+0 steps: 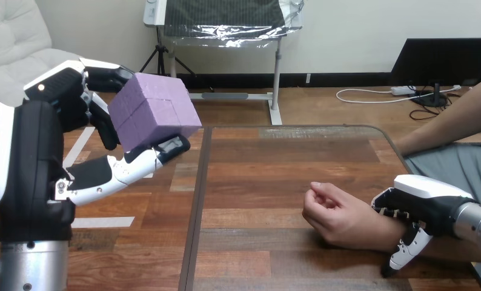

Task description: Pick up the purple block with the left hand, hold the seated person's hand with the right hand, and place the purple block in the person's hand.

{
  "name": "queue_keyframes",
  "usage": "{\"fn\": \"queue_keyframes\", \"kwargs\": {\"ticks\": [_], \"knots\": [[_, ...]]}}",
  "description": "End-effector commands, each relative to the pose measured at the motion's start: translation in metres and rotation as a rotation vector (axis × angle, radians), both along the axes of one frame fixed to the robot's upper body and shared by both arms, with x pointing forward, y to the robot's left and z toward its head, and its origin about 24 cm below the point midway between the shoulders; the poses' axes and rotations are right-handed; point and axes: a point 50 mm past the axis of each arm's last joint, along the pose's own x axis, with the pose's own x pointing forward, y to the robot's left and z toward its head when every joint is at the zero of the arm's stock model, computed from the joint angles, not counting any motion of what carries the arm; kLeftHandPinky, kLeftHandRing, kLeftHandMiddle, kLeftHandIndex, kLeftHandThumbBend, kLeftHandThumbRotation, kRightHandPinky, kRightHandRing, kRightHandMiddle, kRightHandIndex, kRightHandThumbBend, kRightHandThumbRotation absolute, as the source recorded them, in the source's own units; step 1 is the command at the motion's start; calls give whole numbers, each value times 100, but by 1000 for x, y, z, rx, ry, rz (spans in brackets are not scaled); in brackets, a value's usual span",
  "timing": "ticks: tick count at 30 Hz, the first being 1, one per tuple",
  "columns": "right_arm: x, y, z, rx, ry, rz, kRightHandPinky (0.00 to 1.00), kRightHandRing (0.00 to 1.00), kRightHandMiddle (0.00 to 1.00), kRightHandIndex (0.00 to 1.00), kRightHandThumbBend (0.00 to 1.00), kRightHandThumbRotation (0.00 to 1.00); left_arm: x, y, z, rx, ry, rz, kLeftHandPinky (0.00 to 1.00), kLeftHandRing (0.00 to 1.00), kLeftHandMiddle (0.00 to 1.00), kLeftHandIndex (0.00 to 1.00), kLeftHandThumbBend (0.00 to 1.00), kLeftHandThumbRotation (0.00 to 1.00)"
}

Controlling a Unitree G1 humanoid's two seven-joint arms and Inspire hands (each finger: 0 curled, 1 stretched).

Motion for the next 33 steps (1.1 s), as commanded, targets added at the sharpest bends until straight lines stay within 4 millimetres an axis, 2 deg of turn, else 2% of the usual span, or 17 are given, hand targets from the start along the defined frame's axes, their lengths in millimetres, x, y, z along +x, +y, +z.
{"fn": "queue_keyframes", "kwargs": {"ticks": [1,16,21,33], "knots": [[-18,22,-35,71,110,42,41,46,52,56,94,0,5,-3,13,4,-78,-26,17,24,31,36,48,0],[-15,23,-30,70,60,45,29,36,44,45,87,0,11,-3,7,-72,-61,-60,16,22,31,37,48,0],[-14,23,-28,82,41,44,28,34,42,44,85,0,15,-4,3,-129,-55,-87,16,23,31,37,47,0],[-10,23,-24,97,-23,39,25,30,38,40,86,0,29,-4,-7,-141,-20,-98,19,26,33,38,48,0]]}}
